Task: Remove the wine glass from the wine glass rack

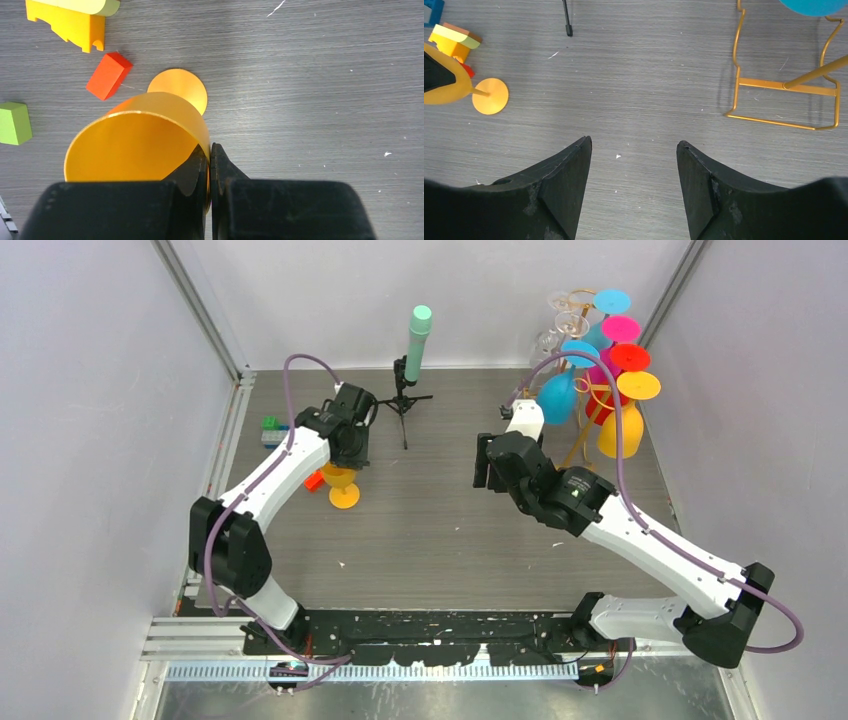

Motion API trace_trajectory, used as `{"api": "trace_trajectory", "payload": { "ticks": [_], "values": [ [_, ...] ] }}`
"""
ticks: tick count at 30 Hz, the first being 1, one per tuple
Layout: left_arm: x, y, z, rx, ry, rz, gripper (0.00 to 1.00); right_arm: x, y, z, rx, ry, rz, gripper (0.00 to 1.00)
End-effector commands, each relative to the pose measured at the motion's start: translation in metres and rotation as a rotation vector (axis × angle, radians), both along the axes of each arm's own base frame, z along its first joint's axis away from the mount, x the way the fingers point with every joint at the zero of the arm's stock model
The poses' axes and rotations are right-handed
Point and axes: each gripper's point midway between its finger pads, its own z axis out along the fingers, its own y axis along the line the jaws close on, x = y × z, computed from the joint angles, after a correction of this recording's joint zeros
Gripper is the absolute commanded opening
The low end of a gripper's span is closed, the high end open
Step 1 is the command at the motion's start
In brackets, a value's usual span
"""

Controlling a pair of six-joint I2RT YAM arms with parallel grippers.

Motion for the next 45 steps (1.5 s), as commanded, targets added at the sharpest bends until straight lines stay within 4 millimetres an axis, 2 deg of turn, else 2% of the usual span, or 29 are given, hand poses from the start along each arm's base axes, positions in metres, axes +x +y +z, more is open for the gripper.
{"api": "trace_trajectory", "payload": {
  "ticks": [1, 8, 10, 12, 15, 20, 23, 24, 25, 28, 31, 32, 33, 34, 35, 36, 37, 38, 39, 40, 41, 45],
  "values": [
    [0.005, 0.016, 0.003, 0.02, -0.051, 0.051, 0.0, 0.001, -0.002, 0.015, 0.034, -0.053, -0.005, 0.68],
    [0.002, 0.031, 0.006, 0.066, -0.049, 0.087, 0.01, -0.003, -0.012, 0.023, 0.006, -0.059, -0.013, 0.69],
    [0.001, 0.033, 0.009, 0.068, -0.053, 0.097, 0.13, -0.004, -0.014, 0.028, -0.002, -0.061, -0.008, 0.69],
    [0.0, 0.034, 0.015, 0.06, -0.059, 0.1, 0.31, -0.004, -0.016, 0.034, -0.011, -0.063, -0.011, 0.69],
    [0.0, 0.033, 0.029, 0.041, -0.093, 0.097, 0.51, -0.005, -0.02, 0.043, -0.023, -0.067, -0.014, 0.69],
    [-0.005, 0.035, 0.056, 0.019, -0.149, 0.089, 0.64, -0.006, -0.024, 0.064, -0.05, -0.076, -0.008, 0.69],
    [-0.011, 0.036, 0.082, -0.022, -0.221, 0.083, 0.73, -0.004, -0.029, 0.078, -0.077, -0.092, -0.017, 0.69],
    [-0.014, 0.034, 0.089, -0.044, -0.236, 0.074, 0.77, -0.004, -0.033, 0.092, -0.084, -0.113, -0.026, 0.69],
    [-0.018, 0.033, 0.097, -0.071, -0.255, 0.064, 0.8, -0.002, -0.034, 0.092, -0.104, -0.112, -0.03, 0.69],
    [-0.032, 0.03, 0.117, -0.144, -0.31, 0.037, 0.98, 0.006, -0.046, 0.113, -0.185, -0.154, -0.075, 0.69],
    [-0.043, 0.026, 0.127, -0.202, -0.364, -0.002, 1.0, 0.022, -0.049, 0.13, -0.301, -0.171, -0.113, 0.73],
    [-0.047, 0.025, 0.131, -0.216, -0.387, -0.019, 1.0, 0.032, -0.051, 0.13, -0.357, -0.17, -0.153, 0.73],
    [-0.05, 0.024, 0.133, -0.226, -0.409, -0.033, 1.0, 0.035, -0.056, 0.142, -0.384, -0.188, -0.175, 0.74],
    [-0.053, 0.024, 0.134, -0.236, -0.427, -0.049, 1.0, 0.044, -0.056, 0.141, -0.445, -0.187, -0.212, 0.75],
    [-0.054, 0.022, 0.136, -0.245, -0.45, -0.071, 1.0, 0.049, -0.065, 0.156, -0.487, -0.211, -0.256, 0.75],
    [-0.057, 0.016, 0.139, -0.279, -0.476, -0.115, 1.0, 0.06, -0.061, 0.153, -0.54, -0.202, -0.273, 0.75],
    [-0.061, 0.013, 0.134, -0.297, -0.474, -0.143, 1.0, 0.063, -0.073, 0.171, -0.583, -0.227, -0.333, 0.76],
    [-0.064, 0.006, 0.135, -0.333, -0.477, -0.175, 1.0, 0.074, -0.069, 0.168, -0.638, -0.215, -0.351, 0.76],
    [-0.067, 0.003, 0.134, -0.352, -0.471, -0.188, 1.0, 0.076, -0.08, 0.184, -0.671, -0.231, -0.401, 0.75],
    [-0.068, 0.002, 0.136, -0.363, -0.475, -0.191, 1.0, 0.085, -0.078, 0.179, -0.746, -0.209, -0.402, 0.75],
    [-0.068, 0.002, 0.137, -0.367, -0.483, -0.191, 1.0, 0.088, -0.089, 0.191, -0.752, -0.217, -0.457, 0.73],
    [-0.071, 0.001, 0.145, -0.396, -0.521, -0.198, 1.0, 0.104, -0.107, 0.193, -0.829, -0.171, -0.506, 0.68]
  ]
}}
